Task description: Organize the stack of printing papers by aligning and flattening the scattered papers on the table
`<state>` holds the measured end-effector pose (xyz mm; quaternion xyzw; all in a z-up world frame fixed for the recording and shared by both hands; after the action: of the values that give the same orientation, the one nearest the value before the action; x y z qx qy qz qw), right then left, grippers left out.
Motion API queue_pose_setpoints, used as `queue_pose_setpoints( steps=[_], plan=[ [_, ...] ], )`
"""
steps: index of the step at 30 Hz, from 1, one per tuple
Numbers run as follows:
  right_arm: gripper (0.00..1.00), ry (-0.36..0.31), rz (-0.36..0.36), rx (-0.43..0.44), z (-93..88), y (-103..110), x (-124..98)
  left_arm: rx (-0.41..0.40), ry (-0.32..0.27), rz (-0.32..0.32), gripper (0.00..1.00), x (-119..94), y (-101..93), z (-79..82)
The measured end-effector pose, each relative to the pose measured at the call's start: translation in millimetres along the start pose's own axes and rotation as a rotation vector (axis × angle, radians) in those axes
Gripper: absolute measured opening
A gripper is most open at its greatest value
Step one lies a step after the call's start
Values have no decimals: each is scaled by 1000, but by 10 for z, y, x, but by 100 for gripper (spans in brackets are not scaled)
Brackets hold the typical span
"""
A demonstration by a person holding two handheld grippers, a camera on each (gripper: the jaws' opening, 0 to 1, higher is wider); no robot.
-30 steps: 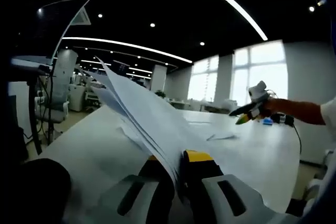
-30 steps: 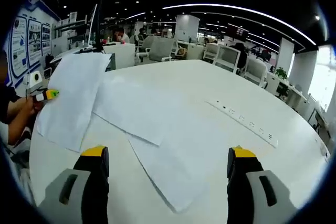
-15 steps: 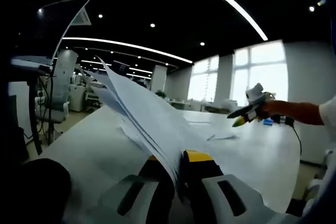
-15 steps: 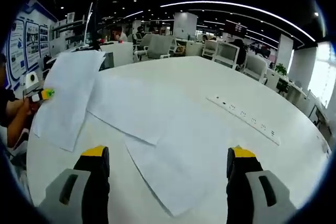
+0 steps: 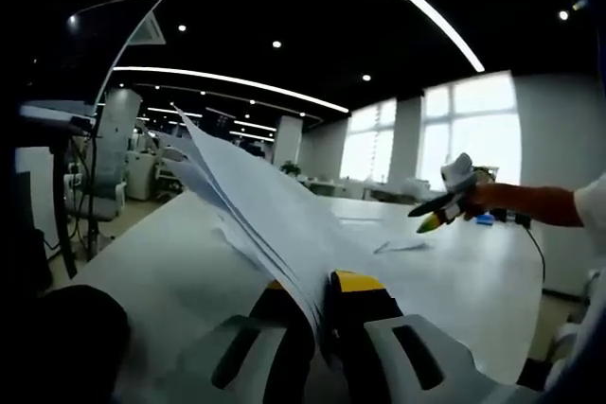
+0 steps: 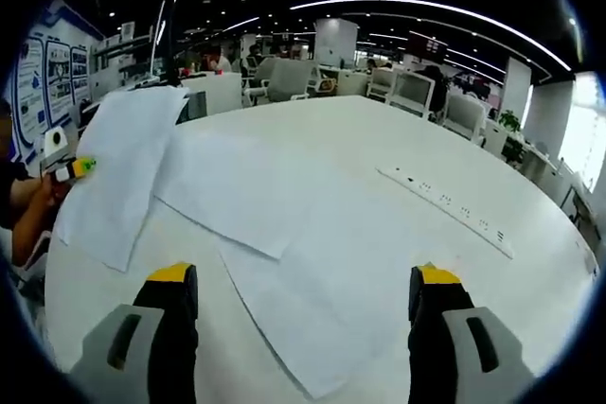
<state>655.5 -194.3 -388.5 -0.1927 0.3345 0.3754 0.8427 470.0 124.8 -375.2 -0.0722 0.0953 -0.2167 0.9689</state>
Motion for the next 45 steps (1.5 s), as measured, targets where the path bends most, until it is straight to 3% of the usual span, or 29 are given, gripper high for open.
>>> queue_pose_setpoints(
  steps=[32, 45],
  plan=[
    [87, 68, 37, -14, -145, -24, 402, -4, 6, 3, 10, 15, 7, 0],
    [85, 76, 69, 42, -220, -39, 471, -6, 7, 0, 10, 24, 12, -1]
  ],
)
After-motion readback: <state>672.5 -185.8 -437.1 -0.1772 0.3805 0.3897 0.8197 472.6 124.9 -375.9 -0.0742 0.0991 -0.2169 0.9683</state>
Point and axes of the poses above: the point that each gripper's makers call its tool centre point, and the gripper's own axes: x roughly forward along the fingers, y roughly to its left, z roughly out of its top, the point moved 1 cm from there along -x, roughly backward along the fingers, and after that the axes turned 10 degrees about y, right-handed, at the moved point
